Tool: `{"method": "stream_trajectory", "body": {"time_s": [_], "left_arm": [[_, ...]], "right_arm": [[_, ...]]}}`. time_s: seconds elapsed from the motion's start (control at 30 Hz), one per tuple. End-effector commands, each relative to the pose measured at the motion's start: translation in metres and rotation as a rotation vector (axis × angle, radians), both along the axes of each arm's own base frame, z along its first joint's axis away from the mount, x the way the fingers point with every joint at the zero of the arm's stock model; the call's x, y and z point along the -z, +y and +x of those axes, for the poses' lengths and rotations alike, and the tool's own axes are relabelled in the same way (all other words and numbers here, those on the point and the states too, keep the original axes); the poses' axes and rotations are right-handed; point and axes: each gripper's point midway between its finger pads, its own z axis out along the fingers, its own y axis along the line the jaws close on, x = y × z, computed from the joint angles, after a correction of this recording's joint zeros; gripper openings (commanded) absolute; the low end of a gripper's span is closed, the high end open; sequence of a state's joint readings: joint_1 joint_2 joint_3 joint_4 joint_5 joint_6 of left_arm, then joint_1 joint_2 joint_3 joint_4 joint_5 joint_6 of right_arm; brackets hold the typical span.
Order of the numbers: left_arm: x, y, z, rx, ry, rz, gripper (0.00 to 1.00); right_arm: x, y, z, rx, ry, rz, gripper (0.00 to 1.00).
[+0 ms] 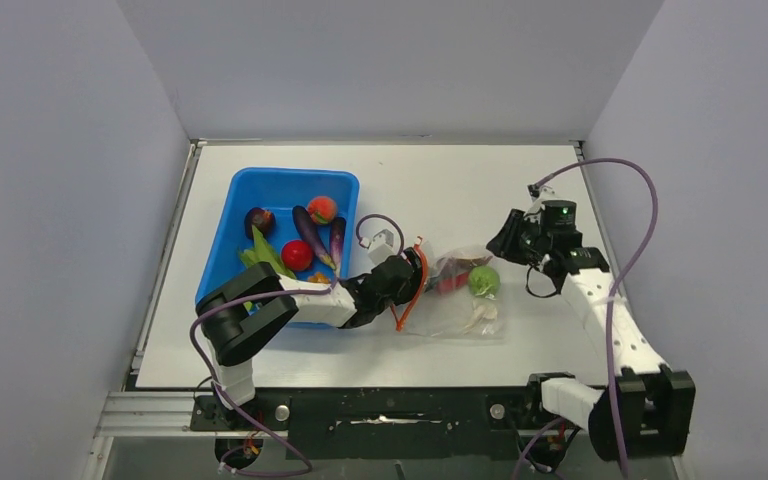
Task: Open the zip-top bag and remove the fake food
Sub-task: Pick up the fake vegetable from the zipper food storage bag.
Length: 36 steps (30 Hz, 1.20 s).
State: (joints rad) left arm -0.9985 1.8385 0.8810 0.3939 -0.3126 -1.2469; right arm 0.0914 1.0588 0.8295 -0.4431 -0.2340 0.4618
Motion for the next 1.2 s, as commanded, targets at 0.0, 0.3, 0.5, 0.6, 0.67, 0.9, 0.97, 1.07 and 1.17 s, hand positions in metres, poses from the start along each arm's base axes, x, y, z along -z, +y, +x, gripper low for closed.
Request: {"method": "stream_trajectory", "body": {"time_s": [0.0, 0.3, 0.5, 0.6, 0.67, 0.9, 0.97, 1.07, 1.17], "left_arm": [[-0.033, -0.002, 0.010, -0.027, -0.057, -0.063, 0.65], [-0.030, -0.001, 0.014, -0.053, -0.045, -0.044, 0.65], [-0.016, -0.003, 0.026, -0.081, -0.018, 0.063, 0.65], [-0.001, 0.000, 0.026, -0.110, 0.025, 0.102, 0.65], [0.005, 0.001, 0.024, -0.127, 0.036, 0.096, 0.65], [0.004, -0.011, 0.021, -0.082, 0.024, 0.120, 0.63], [0.005, -0.010, 0.020, -0.082, 0.023, 0.153, 0.63], [0.010, -0.011, 0.019, -0.070, 0.029, 0.183, 0.63], [0.010, -0.017, 0.017, -0.039, 0.027, 0.207, 0.63]], "right_arm": [[0.013, 0.019, 0.009, -0.152, 0.093, 0.090, 0.22], [0.085, 0.012, 0.002, -0.097, 0.309, -0.044, 0.20], [0.107, 0.011, -0.014, -0.044, 0.340, -0.053, 0.18], [0.106, 0.010, -0.017, -0.034, 0.330, -0.052, 0.18], [0.105, 0.011, -0.017, -0.041, 0.329, -0.049, 0.18], [0.102, 0.018, -0.022, -0.068, 0.327, -0.010, 0.18], [0.101, 0.018, -0.022, -0.072, 0.320, -0.009, 0.18], [0.098, 0.020, -0.024, -0.082, 0.312, 0.001, 0.18], [0.096, 0.022, -0.025, -0.086, 0.305, 0.009, 0.19]]}}
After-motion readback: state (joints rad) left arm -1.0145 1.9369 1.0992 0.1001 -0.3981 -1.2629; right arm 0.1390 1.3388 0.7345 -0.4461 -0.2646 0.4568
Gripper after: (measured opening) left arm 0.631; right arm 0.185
